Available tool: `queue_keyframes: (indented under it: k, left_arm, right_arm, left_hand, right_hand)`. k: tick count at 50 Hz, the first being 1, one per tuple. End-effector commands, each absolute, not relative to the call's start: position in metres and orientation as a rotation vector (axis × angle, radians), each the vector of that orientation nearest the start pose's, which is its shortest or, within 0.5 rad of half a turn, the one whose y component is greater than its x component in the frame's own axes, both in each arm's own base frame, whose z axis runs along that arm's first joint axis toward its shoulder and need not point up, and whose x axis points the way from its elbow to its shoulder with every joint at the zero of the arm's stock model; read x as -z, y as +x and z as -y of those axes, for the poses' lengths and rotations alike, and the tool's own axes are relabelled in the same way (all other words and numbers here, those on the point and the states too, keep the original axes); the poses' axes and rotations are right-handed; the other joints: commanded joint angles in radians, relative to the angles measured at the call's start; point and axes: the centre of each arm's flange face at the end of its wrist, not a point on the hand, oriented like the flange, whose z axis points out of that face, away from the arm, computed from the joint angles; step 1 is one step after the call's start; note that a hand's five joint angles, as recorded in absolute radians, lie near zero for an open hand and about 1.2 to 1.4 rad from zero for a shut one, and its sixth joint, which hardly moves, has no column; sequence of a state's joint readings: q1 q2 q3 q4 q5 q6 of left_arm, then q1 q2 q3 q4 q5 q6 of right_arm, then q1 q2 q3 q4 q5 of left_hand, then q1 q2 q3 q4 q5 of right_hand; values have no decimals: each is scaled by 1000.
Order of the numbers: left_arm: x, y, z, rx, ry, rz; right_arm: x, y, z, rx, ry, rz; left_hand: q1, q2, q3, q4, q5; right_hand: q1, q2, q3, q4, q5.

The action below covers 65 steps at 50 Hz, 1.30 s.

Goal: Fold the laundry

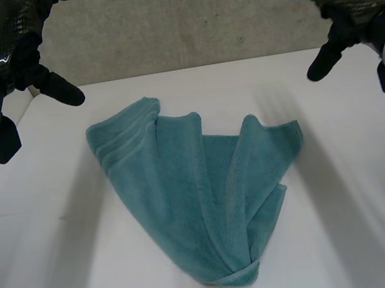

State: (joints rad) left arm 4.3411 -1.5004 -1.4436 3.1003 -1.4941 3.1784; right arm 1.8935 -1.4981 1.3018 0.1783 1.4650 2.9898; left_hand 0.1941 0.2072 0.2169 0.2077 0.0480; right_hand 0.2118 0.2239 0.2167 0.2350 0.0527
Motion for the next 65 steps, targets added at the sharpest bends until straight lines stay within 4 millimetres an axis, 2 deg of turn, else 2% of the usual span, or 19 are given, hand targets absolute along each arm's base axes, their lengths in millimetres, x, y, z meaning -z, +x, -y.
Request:
queue_keyframes:
  k: [1,5,7,8,9,11,13,15,18,20,21,23,25,27,28,33,39,49,65]
  left_arm:
    - [-366,-236,226,2596,558,-2195]
    - [-367,-236,226,2603,557,-2187]
    - [-367,-237,227,2609,556,-2181]
    - [-367,-237,228,2612,556,-2176]
    - [-367,-237,228,2613,556,-2174]
    - [-366,-237,229,2610,552,-2175]
    - [-366,-237,229,2610,552,-2175]
    - [-366,-237,229,2608,553,-2177]
    - [-366,-237,229,2609,549,-2178]
    - [-364,-237,229,2601,550,-2186]
    - [-362,-236,229,2594,552,-2194]
    - [-361,-236,229,2590,552,-2197]
    - [-358,-237,229,2581,555,-2210]
    - [-355,-238,230,2573,559,-2217]
    - [-353,-238,231,2563,557,-2226]
    - [-347,-239,234,2541,559,-2249]
    - [-346,-240,233,2536,564,-2256]
    - [-343,-240,234,2525,569,-2266]
    - [-338,-241,236,2504,570,-2282]
  right_arm:
    - [-340,260,241,2040,-800,-1968]
    - [-324,265,233,1972,-950,-2025]
    - [-308,264,227,1893,-1098,-2091]
    - [-308,264,227,1892,-1099,-2091]
    - [-293,263,221,1801,-1234,-2148]
    - [-286,263,219,1759,-1283,-2169]
    - [-260,265,206,1589,-1447,-2208]
    - [-253,266,204,1550,-1480,-2216]
    - [-225,263,196,1416,-1525,-2239]
    - [-221,264,193,1399,-1529,-2225]
    - [-208,266,186,1359,-1539,-2177]
    - [-204,267,183,1354,-1538,-2158]
    - [-189,268,177,1349,-1529,-2097]
    - [-185,269,176,1359,-1525,-2083]
    - [-178,269,177,1392,-1502,-2057]
    - [-169,270,179,1430,-1432,-2048]
    - [-151,271,182,1371,-1391,-2082]
    - [-146,272,184,1373,-1393,-2085]
    - [-133,276,188,1365,-1399,-2083]
  left_hand:
    - [-20,-33,-42,-33,-48]
    - [-20,-33,-42,-33,-48]
    - [-20,-33,-42,-33,-48]
    - [-20,-33,-42,-33,-48]
    - [-20,-33,-42,-33,-48]
    - [-20,-33,-42,-33,-48]
    - [-20,-33,-42,-33,-48]
    - [-20,-33,-42,-33,-48]
    - [-20,-33,-42,-33,-48]
    - [-20,-33,-42,-33,-48]
    - [-20,-33,-42,-33,-48]
    - [-20,-33,-42,-33,-48]
    - [-20,-33,-42,-33,-48]
    - [-20,-33,-42,-33,-48]
    - [-20,-33,-42,-33,-48]
    - [-20,-33,-42,-33,-48]
    - [-20,-33,-42,-33,-48]
    - [-20,-33,-42,-33,-48]
    - [-20,-33,-42,-33,-48]
  right_hand:
    - [-37,-49,-42,-60,-53]
    - [-37,-49,-42,-60,-53]
    - [-37,-49,-42,-60,-53]
    - [-37,-49,-42,-60,-53]
    - [-37,-49,-42,-60,-53]
    - [-37,-49,-42,-60,-53]
    - [52,40,47,28,36]
    - [67,55,62,44,51]
    - [152,140,147,128,136]
    - [181,169,176,158,166]
    - [277,265,272,254,262]
    - [290,278,285,267,274]
    - [398,386,393,375,383]
    - [407,395,403,384,392]
    - [439,427,435,416,424]
    - [554,542,549,531,539]
    - [598,586,593,575,583]
    - [502,490,497,478,486]
    - [537,525,532,513,521]
